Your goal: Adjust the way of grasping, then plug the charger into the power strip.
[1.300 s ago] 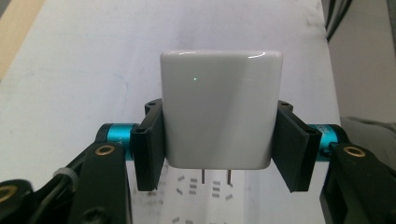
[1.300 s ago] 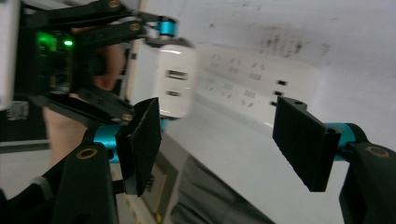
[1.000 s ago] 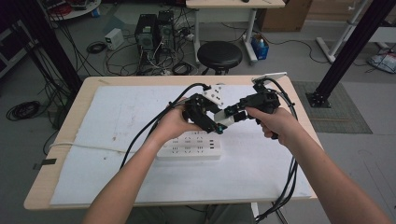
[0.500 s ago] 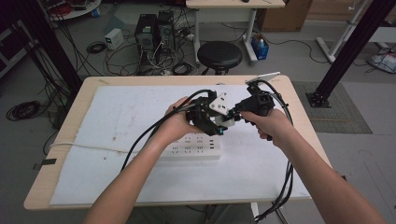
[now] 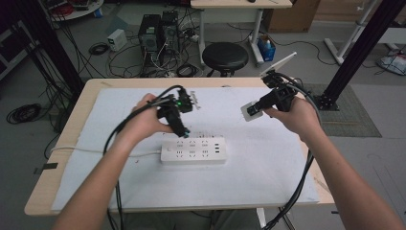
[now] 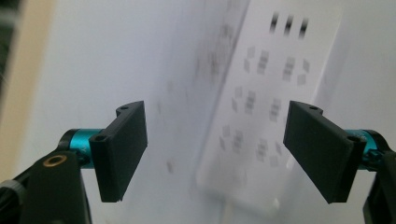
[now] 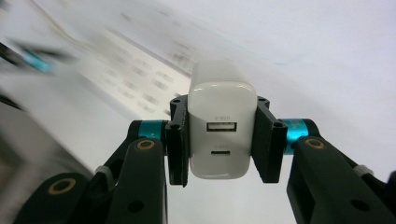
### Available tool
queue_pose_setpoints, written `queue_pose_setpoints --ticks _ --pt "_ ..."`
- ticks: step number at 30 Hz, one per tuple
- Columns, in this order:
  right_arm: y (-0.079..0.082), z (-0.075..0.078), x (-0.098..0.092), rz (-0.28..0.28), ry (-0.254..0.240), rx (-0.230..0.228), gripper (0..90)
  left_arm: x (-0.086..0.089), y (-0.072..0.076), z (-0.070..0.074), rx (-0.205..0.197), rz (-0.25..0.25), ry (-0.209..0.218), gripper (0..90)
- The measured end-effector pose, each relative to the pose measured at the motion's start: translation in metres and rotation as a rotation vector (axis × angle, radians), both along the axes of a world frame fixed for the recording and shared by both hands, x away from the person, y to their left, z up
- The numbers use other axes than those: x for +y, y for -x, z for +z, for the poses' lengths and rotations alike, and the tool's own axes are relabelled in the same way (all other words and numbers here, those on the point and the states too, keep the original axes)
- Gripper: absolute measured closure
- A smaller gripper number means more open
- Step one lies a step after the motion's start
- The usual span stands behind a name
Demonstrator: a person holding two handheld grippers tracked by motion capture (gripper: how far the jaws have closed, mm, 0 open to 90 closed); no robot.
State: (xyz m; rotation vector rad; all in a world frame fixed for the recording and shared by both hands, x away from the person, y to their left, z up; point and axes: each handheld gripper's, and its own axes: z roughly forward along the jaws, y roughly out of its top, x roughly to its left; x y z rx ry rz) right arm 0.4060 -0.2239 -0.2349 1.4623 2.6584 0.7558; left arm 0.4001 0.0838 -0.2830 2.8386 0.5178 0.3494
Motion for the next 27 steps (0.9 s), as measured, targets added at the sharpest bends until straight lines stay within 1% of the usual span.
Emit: queue_pose_setpoints --ticks 2,3,4,5,6,7,8,9,10,11,12,14,15,16,17,18,20,21,22,23,24,25,26,27 --pt "0.000 0.006 0.001 0.056 0.089 -0.031 62.1 0.023 -0.002 0.001 0.088 0.080 -0.029 21.7" --pt "0.000 0.009 0.002 0.092 0.136 -0.050 62.1 0.034 -0.003 0.002 0.106 0.109 -0.050 21.7" --pt "0.000 0.011 0.003 0.119 0.196 -0.067 62.1 0.045 -0.002 0.003 0.122 0.140 -0.062 21.7" --pt "0.000 0.013 0.005 0.140 0.250 -0.070 62.1 0.056 -0.002 0.004 0.141 0.164 -0.066 21.7" --pt "0.000 0.014 0.005 0.181 0.305 -0.091 62.1 0.067 -0.002 0.006 0.146 0.188 -0.065 21.7" --pt "0.001 0.015 0.005 0.211 0.345 -0.098 62.1 0.076 -0.001 0.007 0.150 0.215 -0.064 21.7" --pt "0.001 0.017 0.005 0.229 0.366 -0.100 62.1 0.086 -0.001 0.007 0.158 0.246 -0.061 21.7" --pt "0.002 0.018 0.005 0.248 0.375 -0.103 62.0 0.094 0.000 0.008 0.166 0.263 -0.064 21.7" --pt "0.002 0.019 0.004 0.285 0.382 -0.121 62.1 0.102 0.001 0.008 0.170 0.272 -0.071 21.7" --pt "0.004 0.020 0.004 0.318 0.389 -0.128 62.1 0.108 0.002 0.007 0.170 0.282 -0.078 21.7" --pt "0.004 0.020 0.004 0.323 0.401 -0.119 62.1 0.113 0.003 0.007 0.171 0.294 -0.084 21.7" --pt "0.006 0.020 0.006 0.325 0.431 -0.130 62.1 0.120 0.005 0.008 0.151 0.305 -0.089 21.7" --pt "0.006 0.020 0.006 0.325 0.431 -0.130 62.1 0.120 0.005 0.008 0.151 0.305 -0.089 21.7" --pt "0.006 0.019 0.006 0.353 0.433 -0.132 62.1 0.124 0.007 0.010 0.144 0.314 -0.067 21.7" --pt "0.006 0.018 0.007 0.358 0.431 -0.132 62.1 0.125 0.008 0.011 0.141 0.311 -0.063 21.7" --pt "0.005 0.018 0.009 0.377 0.432 -0.125 62.1 0.125 0.008 0.011 0.141 0.311 -0.063 21.7" --pt "0.005 0.018 0.009 0.377 0.432 -0.125 62.1 0.125 0.009 0.012 0.141 0.311 -0.059 21.7" --pt "0.004 0.013 0.016 0.427 0.450 -0.148 62.1 0.126 0.011 0.014 0.145 0.311 -0.039 21.7" --pt "0.002 0.012 0.019 0.433 0.456 -0.146 62.1 0.126 0.011 0.014 0.145 0.311 -0.039 21.7" --pt "0.002 0.010 0.022 0.441 0.464 -0.143 62.1 0.127 0.012 0.014 0.152 0.318 -0.025 21.7" --pt "0.000 0.008 0.025 0.464 0.467 -0.149 62.0 0.128 0.012 0.013 0.153 0.316 -0.020 21.7" --pt "-0.001 0.006 0.029 0.477 0.469 -0.145 62.0 0.128 0.012 0.013 0.153 0.316 -0.020 21.7" --pt "-0.001 0.006 0.029 0.477 0.469 -0.145 62.0 0.128 0.013 0.013 0.152 0.319 -0.012 21.7" --pt "-0.003 0.001 0.037 0.517 0.474 -0.141 62.0 0.128 0.013 0.013 0.157 0.317 -0.012 21.0"
